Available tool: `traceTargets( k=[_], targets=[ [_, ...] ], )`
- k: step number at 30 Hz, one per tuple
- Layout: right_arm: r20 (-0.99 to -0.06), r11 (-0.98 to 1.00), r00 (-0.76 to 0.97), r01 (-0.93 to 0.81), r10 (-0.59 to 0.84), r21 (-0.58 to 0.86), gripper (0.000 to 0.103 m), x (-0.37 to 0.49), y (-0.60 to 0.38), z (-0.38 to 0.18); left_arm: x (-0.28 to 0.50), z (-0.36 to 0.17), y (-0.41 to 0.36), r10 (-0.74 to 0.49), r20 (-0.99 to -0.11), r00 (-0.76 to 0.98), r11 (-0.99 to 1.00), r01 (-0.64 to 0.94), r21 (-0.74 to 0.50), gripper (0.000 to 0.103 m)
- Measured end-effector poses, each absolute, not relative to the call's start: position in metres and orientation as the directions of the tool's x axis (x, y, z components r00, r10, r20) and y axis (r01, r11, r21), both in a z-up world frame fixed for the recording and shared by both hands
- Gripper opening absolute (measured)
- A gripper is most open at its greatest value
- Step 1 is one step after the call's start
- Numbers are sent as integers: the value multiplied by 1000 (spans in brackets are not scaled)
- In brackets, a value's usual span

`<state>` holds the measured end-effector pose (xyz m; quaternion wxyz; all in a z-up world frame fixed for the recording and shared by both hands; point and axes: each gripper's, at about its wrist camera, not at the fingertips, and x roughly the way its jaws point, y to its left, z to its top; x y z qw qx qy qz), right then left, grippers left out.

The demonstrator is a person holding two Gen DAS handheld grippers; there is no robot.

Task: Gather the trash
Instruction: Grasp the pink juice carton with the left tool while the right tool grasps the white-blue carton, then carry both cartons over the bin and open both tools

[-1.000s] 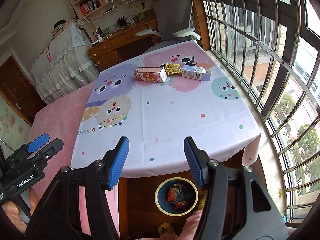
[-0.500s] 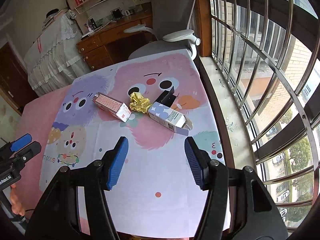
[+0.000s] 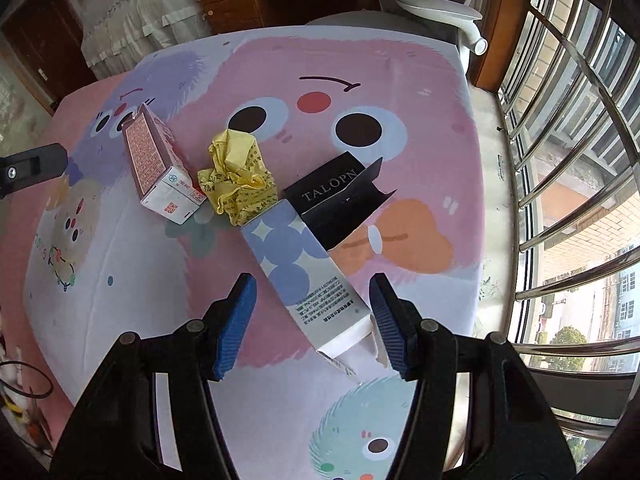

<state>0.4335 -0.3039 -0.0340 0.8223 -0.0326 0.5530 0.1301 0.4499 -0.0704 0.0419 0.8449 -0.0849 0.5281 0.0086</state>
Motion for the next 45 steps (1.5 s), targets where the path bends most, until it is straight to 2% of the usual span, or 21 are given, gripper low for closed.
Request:
traceTargets(
  k=[4,7,8,17,22,25,27,35,45],
  targets=[
    [-926,946,320,-307,201,100,54,439,-295,-57,478,13,-71,-93,-917,388,971,-167,-169,75],
    [-931,936,287,-327,227,128,40,437,-285,-69,494,-4,-73,-96,-926,366,958,-218,-185,75],
    [-930,934,279,-330,239,140,39,438,-285,-72,498,-9,-75,-90,-928,361,955,-233,-184,75],
    [-917,931,287,-316,276,181,38,444,-288,-78,527,-42,-84,-15,-952,307,934,-335,-123,75],
    [-914,935,298,-304,274,181,38,441,-290,-77,530,-62,-83,-20,-965,263,928,-354,-116,62],
    [-912,938,304,-293,274,185,37,442,-294,-76,528,-62,-83,-8,-962,274,937,-334,-103,52],
    [-911,941,303,-275,281,198,37,442,-296,-77,524,-60,-81,-2,-959,283,942,-321,-97,40],
    [-898,939,313,-254,308,233,36,418,-282,-67,486,-48,-59,4,-950,312,960,-268,-84,39],
    [-868,933,348,-190,355,306,36,348,-246,-38,392,-4,-19,-45,-930,364,979,-170,-114,39]
  ],
)
